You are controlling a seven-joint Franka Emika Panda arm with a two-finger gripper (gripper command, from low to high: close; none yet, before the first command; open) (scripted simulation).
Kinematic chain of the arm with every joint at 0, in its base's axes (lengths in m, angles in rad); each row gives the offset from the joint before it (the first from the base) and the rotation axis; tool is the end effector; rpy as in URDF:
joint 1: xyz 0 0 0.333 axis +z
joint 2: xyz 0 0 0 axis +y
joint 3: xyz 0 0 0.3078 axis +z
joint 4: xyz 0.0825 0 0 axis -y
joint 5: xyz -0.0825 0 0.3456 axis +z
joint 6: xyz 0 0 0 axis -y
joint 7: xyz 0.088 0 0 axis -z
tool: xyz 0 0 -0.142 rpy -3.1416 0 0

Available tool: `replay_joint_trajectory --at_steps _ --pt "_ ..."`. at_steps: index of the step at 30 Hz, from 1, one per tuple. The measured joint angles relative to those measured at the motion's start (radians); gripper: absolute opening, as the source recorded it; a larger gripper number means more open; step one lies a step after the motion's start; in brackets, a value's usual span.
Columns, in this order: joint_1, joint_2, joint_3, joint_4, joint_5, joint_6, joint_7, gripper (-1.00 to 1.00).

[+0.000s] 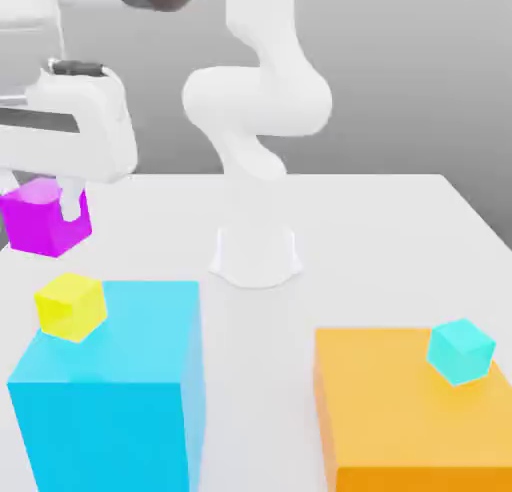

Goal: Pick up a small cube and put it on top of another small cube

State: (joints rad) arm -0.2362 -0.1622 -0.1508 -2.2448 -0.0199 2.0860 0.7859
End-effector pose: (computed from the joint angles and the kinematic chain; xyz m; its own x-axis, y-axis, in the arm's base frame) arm 0.4269 -0.1768 0.4102 0.3983 -0.9173 -0.0037 -0.9173 -0.3982 -0.0061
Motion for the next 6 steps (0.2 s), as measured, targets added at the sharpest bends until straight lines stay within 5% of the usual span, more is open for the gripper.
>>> replay_joint_trajectory --at_steps 2,3,6 --pt "0.001 0.029 0.001 -0.042 0.004 0.069 0.004 -1.00" --pt "-0.042 0.040 0.044 -0.057 0.011 0.094 -0.001 1.00" --pt "-0.042 0.040 0.044 -0.057 0.011 0.094 -0.001 1.00"
